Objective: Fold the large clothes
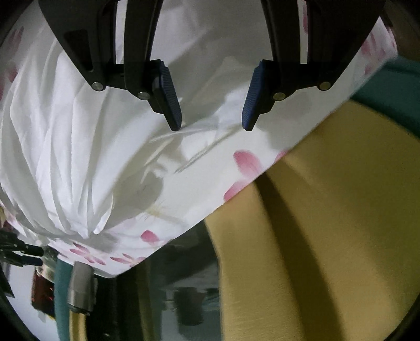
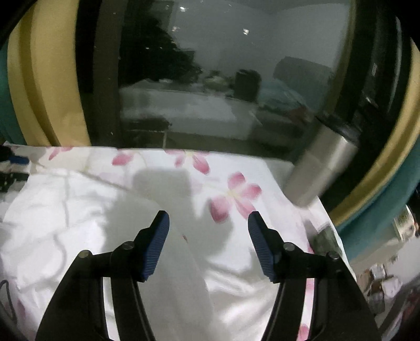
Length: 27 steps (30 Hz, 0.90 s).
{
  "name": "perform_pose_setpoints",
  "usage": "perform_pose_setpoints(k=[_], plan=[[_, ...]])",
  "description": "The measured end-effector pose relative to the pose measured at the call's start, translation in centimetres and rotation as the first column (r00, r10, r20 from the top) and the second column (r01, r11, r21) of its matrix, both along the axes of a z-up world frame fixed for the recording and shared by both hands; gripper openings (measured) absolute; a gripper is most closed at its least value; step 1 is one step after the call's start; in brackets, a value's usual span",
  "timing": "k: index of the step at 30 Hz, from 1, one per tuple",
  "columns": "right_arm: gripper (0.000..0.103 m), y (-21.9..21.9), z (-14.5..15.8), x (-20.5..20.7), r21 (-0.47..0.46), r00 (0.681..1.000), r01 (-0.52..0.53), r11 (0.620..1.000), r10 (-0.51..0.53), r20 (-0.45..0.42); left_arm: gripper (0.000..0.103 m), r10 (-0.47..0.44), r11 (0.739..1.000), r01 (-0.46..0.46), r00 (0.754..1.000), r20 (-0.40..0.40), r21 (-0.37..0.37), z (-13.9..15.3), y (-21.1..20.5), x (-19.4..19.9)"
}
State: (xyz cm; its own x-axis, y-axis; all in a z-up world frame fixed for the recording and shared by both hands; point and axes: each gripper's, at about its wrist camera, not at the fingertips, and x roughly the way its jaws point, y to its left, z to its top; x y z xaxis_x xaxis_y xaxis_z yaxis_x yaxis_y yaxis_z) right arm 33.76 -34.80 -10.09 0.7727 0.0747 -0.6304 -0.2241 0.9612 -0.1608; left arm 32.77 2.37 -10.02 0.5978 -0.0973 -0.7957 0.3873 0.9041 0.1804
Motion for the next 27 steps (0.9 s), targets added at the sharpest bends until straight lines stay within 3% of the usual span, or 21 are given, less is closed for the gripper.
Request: perform_pose_setpoints(k=[5, 6, 7, 11, 21, 23, 25, 26, 27], plan=[[0.062, -3.6, -1.4, -0.9, -0.002, 0.996, 0.076, 0.997, -0.076, -0.046, 0.05, -0.048, 0.999, 0.049, 0.997, -0.066, 0.015, -1.1, -1.5, 1.6], [0.062, -4.2, -1.6, -0.9, 0.005, 0.995, 0.088, 0.996, -0.088, -0.057, 0.031, -0.062, 0.998, 0.062, 0.995, -0.073, -0.013, -1.4, -1.6, 1.8], [0.062, -4.7, -1.7, -0.9, 0.016, 0.993, 0.098, 0.995, -0.097, -0.066, 0.004, -0.069, 0.997, 0.066, 0.994, -0.079, -0.045, -1.5, -1.5, 1.9], [0.062, -6.0, -2.1, -0.9, 0.039, 0.99, 0.116, 0.993, -0.112, -0.088, 0.003, 0.038, 0.997, -0.039, 0.999, -0.019, -0.072, -1.3, -0.2, 2.8], [0.062, -7.0, -4.2, -0.2, 0.086, 0.977, 0.145, 0.986, -0.129, -0.168, 0.005, 0.277, 0.946, -0.268, 0.961, 0.025, -0.185, 0.0, 5.4, 2.2], [0.062, -7.5, -4.2, -0.4, 0.098, 0.977, 0.142, 0.985, -0.123, -0.172, 0.015, 0.314, 0.929, -0.299, 0.949, 0.035, -0.218, 0.7, 6.4, 1.2], [0.062, -7.9, -4.4, -0.4, 0.135, 0.978, 0.129, 0.982, -0.104, -0.179, 0.044, 0.332, 0.921, -0.318, 0.943, 0.03, -0.224, 1.3, 7.2, 0.0], [0.062, -8.0, -4.6, -0.3, 0.164, 0.979, 0.113, 0.98, -0.082, -0.186, 0.049, 0.337, 0.918, -0.322, 0.941, 0.025, -0.229, 1.5, 7.6, -0.6], [0.056, -8.0, -4.9, -0.2, 0.183, 0.98, 0.1, 0.978, -0.064, -0.19, 0.05, 0.343, 0.914, -0.329, 0.939, 0.021, -0.236, 1.7, 7.9, -1.0]])
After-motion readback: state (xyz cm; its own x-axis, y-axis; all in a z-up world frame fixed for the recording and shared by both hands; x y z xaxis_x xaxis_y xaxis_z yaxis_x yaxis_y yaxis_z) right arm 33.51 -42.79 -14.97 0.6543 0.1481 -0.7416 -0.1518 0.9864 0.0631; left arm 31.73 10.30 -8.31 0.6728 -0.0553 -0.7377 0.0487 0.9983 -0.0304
